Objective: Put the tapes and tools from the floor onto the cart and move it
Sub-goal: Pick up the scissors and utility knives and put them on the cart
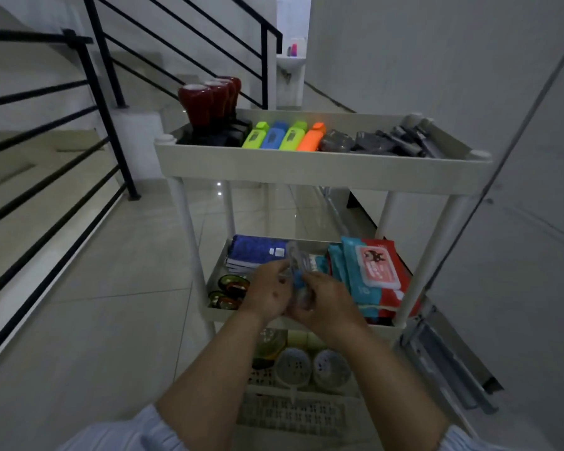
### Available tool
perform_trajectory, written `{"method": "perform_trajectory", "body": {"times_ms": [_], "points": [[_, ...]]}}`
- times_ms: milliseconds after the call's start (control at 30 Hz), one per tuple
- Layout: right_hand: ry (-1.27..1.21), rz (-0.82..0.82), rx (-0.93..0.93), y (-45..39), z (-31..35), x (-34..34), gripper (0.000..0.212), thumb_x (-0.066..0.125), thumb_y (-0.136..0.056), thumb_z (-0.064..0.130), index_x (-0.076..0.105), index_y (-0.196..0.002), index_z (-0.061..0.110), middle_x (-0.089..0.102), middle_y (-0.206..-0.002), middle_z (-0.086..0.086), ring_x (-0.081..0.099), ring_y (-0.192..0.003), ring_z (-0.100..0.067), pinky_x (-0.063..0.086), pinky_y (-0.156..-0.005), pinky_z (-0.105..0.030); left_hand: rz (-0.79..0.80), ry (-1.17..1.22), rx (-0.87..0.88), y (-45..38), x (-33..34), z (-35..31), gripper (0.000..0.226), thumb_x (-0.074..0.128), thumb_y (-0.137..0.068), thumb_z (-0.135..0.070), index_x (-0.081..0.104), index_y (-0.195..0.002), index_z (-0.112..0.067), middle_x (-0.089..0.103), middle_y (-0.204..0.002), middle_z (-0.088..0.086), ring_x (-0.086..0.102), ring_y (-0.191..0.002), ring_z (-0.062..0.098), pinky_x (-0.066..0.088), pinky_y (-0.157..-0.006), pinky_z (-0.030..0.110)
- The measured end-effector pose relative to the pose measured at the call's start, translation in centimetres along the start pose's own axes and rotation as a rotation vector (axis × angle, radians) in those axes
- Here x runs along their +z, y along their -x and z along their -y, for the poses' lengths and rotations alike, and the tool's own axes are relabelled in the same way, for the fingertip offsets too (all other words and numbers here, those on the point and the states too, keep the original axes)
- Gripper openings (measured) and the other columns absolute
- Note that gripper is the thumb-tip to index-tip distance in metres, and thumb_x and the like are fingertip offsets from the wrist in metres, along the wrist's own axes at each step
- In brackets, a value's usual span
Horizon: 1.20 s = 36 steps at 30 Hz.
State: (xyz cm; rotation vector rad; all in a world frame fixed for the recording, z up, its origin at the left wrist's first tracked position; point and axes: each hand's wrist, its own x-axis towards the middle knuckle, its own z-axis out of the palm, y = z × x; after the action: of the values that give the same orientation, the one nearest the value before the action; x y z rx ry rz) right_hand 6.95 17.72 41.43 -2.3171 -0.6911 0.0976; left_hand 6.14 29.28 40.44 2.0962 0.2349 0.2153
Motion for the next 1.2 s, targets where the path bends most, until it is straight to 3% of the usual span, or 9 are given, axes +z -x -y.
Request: {"method": "perform_trajectory", "body": {"times_ms": [100, 200, 367, 633, 833, 967, 1067, 1133, 1200], "points": [[-0.047, -0.010, -0.009, -0.6, 0.2, 0.5, 0.016, 0.063, -0.081, 0.010, 0.062, -0.097, 0.009, 0.052, -0.078, 0.006, 0.049, -0.073, -0.010, 0.038, -0.057, -0.002, 0.007, 0.001, -0.003, -1.2, 0.0, 0.7, 0.022, 0.046, -0.091, -0.005, 0.066, -0.101, 0.000, 0.069, -0.104, 0.014, 0.066, -0.092, 0.026, 0.056, -0.078, 0.031], [-0.006, -0.005, 0.033, -1.1, 0.0, 1.6, 0.030, 0.060, -0.084, 0.017, 0.057, -0.112, 0.008, 0.060, -0.107, -0.008, 0.056, -0.099, -0.022, 0.044, -0.079, -0.019, 0.047, -0.008, 0.002, -1.7, -0.1, 1.0, 0.024, 0.046, -0.091, -0.001, 0.065, -0.106, -0.001, 0.061, -0.099, 0.000, 0.058, -0.093, 0.013, 0.044, -0.065, 0.005], [0.007, -0.014, 0.136, -2.0, -0.6, 2.8, 0.033, 0.058, -0.083, 0.017, 0.056, -0.115, 0.008, 0.061, -0.113, -0.014, 0.058, -0.101, -0.026, 0.051, -0.086, -0.038, 0.072, -0.031, -0.012, -2.3, -0.1, 1.6, 0.027, 0.047, -0.089, 0.001, 0.063, -0.111, -0.004, 0.064, -0.115, 0.011, 0.058, -0.109, 0.021, 0.040, -0.083, 0.018], [0.094, 0.000, 0.263, -2.6, -1.2, 2.9, 0.024, 0.053, -0.088, 0.018, 0.056, -0.109, 0.006, 0.062, -0.108, -0.015, 0.059, -0.096, -0.027, 0.050, -0.075, -0.034, 0.154, -0.047, -0.003, -2.5, 0.5, 1.6, 0.030, 0.046, -0.092, -0.001, 0.058, -0.118, -0.004, 0.061, -0.123, 0.011, 0.054, -0.113, 0.016, 0.038, -0.086, 0.017], [0.251, 0.055, 0.306, -2.7, -0.6, 2.5, 0.030, 0.047, -0.092, 0.021, 0.049, -0.118, 0.007, 0.051, -0.124, -0.014, 0.046, -0.114, -0.031, 0.047, -0.088, -0.038, 0.138, -0.046, -0.006, -2.6, -0.1, 1.8, 0.030, 0.048, -0.091, -0.004, 0.055, -0.120, -0.001, 0.060, -0.125, 0.015, 0.054, -0.116, 0.024, 0.039, -0.088, 0.020], [0.301, -0.123, 0.148, -2.0, -0.4, 2.8, 0.052, 0.049, -0.089, 0.024, 0.031, -0.136, 0.012, 0.034, -0.144, -0.010, 0.031, -0.128, -0.031, 0.037, -0.101, -0.042, 0.072, -0.012, 0.041, -1.9, -0.9, 2.0, 0.032, 0.049, -0.091, -0.005, 0.053, -0.122, -0.001, 0.059, -0.124, 0.015, 0.055, -0.114, 0.021, 0.039, -0.093, 0.022], [0.269, -0.284, -0.067, -1.6, 0.0, 4.5, 0.050, 0.051, -0.081, 0.022, 0.045, -0.128, 0.008, 0.050, -0.133, -0.015, 0.047, -0.119, -0.037, 0.042, -0.096, -0.046, -0.032, 0.024, 0.136, -0.4, -1.9, 2.5, 0.033, 0.047, -0.091, -0.005, 0.052, -0.123, -0.006, 0.057, -0.124, 0.010, 0.052, -0.114, 0.015, 0.039, -0.092, 0.015], [0.151, -0.299, -0.154, -0.8, 0.5, 6.0, 0.051, 0.046, -0.078, 0.024, 0.050, -0.125, 0.004, 0.056, -0.127, -0.018, 0.052, -0.115, -0.034, 0.042, -0.098, -0.039, -0.143, 0.018, 0.228, 1.6, -2.5, 3.0, 0.038, 0.044, -0.092, -0.007, 0.044, -0.130, -0.012, 0.048, -0.125, 0.002, 0.046, -0.114, 0.009, 0.035, -0.092, 0.008], [0.035, -0.256, -0.260, 0.7, 0.7, 7.5, 0.051, 0.043, -0.080, 0.024, 0.047, -0.126, 0.004, 0.054, -0.128, -0.020, 0.045, -0.118, -0.026, 0.032, -0.102, -0.027, -0.219, 0.053, 0.316, 4.3, -2.8, 3.8, 0.043, 0.042, -0.091, -0.009, 0.040, -0.133, -0.016, 0.042, -0.126, -0.002, 0.045, -0.116, 0.008, 0.037, -0.098, 0.014]]}}
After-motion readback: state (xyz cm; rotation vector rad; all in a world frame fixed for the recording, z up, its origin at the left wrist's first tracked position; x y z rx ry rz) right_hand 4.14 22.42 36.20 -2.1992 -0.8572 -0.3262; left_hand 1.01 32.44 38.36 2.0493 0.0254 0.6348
